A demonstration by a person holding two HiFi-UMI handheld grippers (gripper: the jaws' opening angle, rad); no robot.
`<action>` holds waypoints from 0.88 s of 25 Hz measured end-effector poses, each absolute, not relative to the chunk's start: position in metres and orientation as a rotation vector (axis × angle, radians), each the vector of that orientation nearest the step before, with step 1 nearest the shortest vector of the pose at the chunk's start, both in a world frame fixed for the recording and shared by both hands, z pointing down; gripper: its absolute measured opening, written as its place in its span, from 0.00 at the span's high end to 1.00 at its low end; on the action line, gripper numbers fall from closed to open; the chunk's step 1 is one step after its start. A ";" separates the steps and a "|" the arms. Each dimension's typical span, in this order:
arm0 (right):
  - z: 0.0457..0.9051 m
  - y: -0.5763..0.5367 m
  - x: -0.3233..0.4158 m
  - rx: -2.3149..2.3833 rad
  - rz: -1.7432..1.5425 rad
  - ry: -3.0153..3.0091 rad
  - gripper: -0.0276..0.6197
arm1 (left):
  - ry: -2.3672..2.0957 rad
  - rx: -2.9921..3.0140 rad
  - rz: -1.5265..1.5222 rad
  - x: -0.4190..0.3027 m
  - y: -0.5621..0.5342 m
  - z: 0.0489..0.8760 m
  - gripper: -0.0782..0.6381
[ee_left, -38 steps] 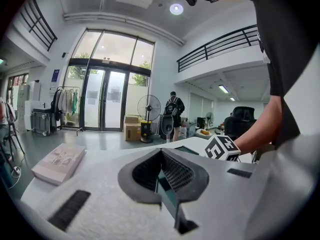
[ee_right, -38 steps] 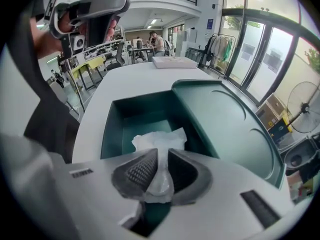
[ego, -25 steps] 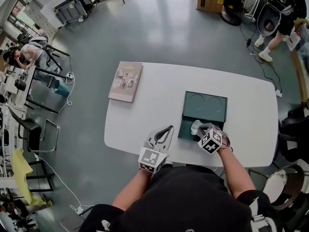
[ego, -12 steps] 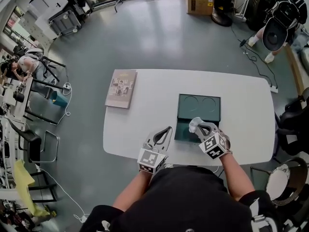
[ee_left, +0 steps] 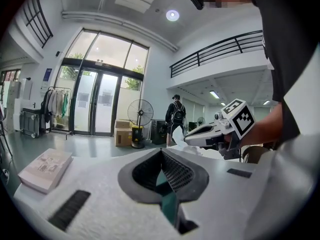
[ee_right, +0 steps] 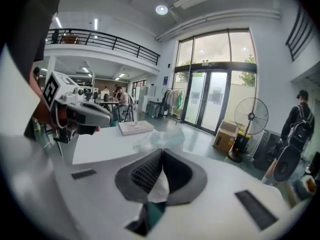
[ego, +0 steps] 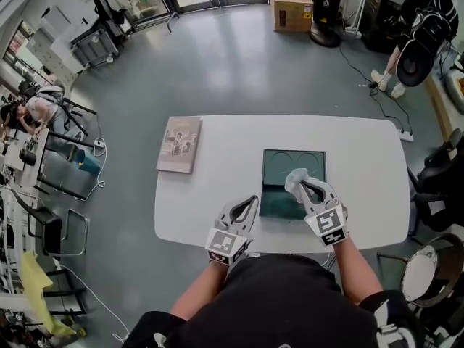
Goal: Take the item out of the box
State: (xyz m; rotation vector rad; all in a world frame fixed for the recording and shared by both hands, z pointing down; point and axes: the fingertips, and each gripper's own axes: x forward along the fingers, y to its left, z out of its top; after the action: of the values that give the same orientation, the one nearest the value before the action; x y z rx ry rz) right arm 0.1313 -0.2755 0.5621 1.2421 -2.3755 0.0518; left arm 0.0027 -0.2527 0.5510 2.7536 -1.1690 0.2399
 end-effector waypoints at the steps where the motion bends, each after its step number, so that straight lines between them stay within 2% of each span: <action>1: 0.554 -0.276 0.134 1.274 0.044 -2.384 0.94 | -1.170 2.754 0.241 0.003 -0.253 0.550 0.88; 8: 0.511 -0.275 0.148 1.441 0.042 -2.434 0.94 | -1.166 2.783 0.197 0.005 -0.253 0.535 0.88; 22: 0.481 -0.258 0.184 1.645 0.011 -2.387 0.94 | -1.210 2.825 0.164 0.010 -0.255 0.505 0.88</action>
State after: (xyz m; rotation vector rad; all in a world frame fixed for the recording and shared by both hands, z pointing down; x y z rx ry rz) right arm 0.1842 -0.2581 0.4808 1.6448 -2.3872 0.0109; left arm 0.0095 -0.2553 0.5049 2.8246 -1.2098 0.1636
